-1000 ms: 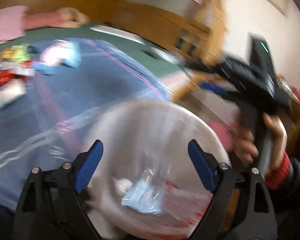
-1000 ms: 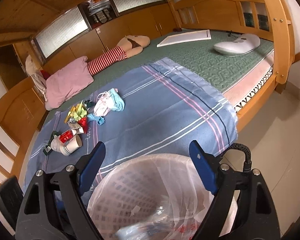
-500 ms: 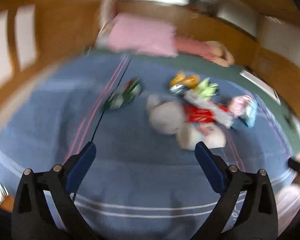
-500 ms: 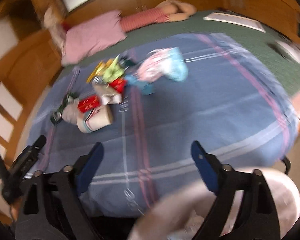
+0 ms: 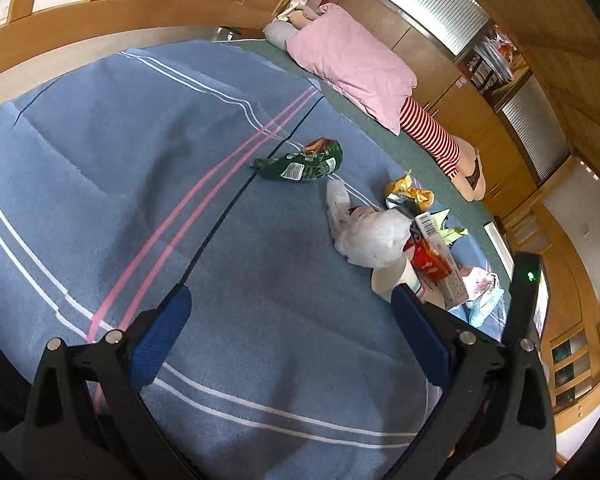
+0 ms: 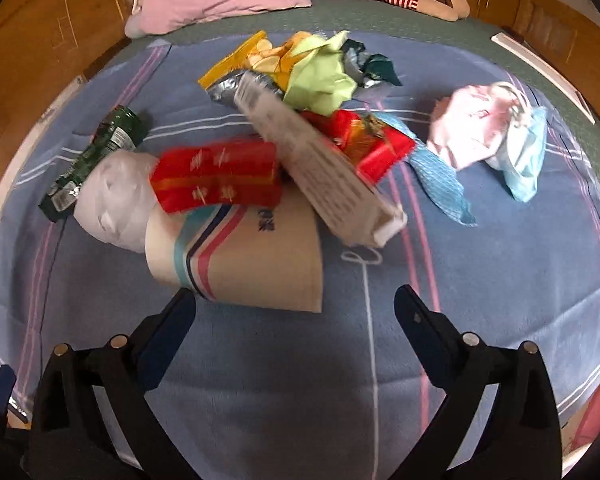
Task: Collect trash
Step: 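Grasp the red cigarette box with the right gripper while the left gripper grasps the paper cup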
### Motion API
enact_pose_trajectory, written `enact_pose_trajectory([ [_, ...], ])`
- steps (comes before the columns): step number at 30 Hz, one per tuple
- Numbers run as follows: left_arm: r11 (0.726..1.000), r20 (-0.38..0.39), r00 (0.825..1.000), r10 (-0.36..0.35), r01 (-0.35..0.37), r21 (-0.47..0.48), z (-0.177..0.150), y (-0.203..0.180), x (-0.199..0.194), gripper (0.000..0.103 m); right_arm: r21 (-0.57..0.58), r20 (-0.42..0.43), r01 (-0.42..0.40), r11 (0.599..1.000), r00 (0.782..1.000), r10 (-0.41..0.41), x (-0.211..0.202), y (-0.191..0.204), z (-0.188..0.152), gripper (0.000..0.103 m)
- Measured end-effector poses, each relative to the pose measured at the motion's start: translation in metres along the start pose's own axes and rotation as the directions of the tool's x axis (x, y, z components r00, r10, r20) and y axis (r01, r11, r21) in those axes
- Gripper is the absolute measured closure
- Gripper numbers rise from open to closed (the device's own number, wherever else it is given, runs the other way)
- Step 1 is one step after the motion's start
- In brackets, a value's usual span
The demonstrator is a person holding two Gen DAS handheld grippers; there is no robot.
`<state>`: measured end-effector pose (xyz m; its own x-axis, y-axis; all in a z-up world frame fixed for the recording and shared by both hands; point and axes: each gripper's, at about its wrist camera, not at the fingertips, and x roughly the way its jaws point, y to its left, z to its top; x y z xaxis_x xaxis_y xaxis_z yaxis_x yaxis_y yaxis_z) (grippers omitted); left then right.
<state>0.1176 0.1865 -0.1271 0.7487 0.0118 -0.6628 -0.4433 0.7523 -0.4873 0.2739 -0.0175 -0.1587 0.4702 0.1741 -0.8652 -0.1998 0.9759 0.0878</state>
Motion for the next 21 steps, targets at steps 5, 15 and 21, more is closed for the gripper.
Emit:
enact_pose_trajectory([
  [5,1.000,-0.006,1.000,-0.002,0.002,0.001,0.000,0.000,0.001,0.004,-0.055,0.036,-0.038,0.998,0.999,0.040,-0.009,0.010,-0.007,0.044],
  [15,0.998,0.000,1.000,-0.004,0.004,-0.058,0.000,0.010,-0.004,0.004,-0.057,-0.153,-0.419,0.906,0.901,0.406,-0.027,0.010,-0.068,0.086],
  [21,0.996,-0.004,1.000,0.004,-0.004,-0.089,0.000,0.013,-0.004,0.004,-0.006,0.028,-0.332,0.943,0.943,0.332,-0.071,-0.028,-0.060,0.030],
])
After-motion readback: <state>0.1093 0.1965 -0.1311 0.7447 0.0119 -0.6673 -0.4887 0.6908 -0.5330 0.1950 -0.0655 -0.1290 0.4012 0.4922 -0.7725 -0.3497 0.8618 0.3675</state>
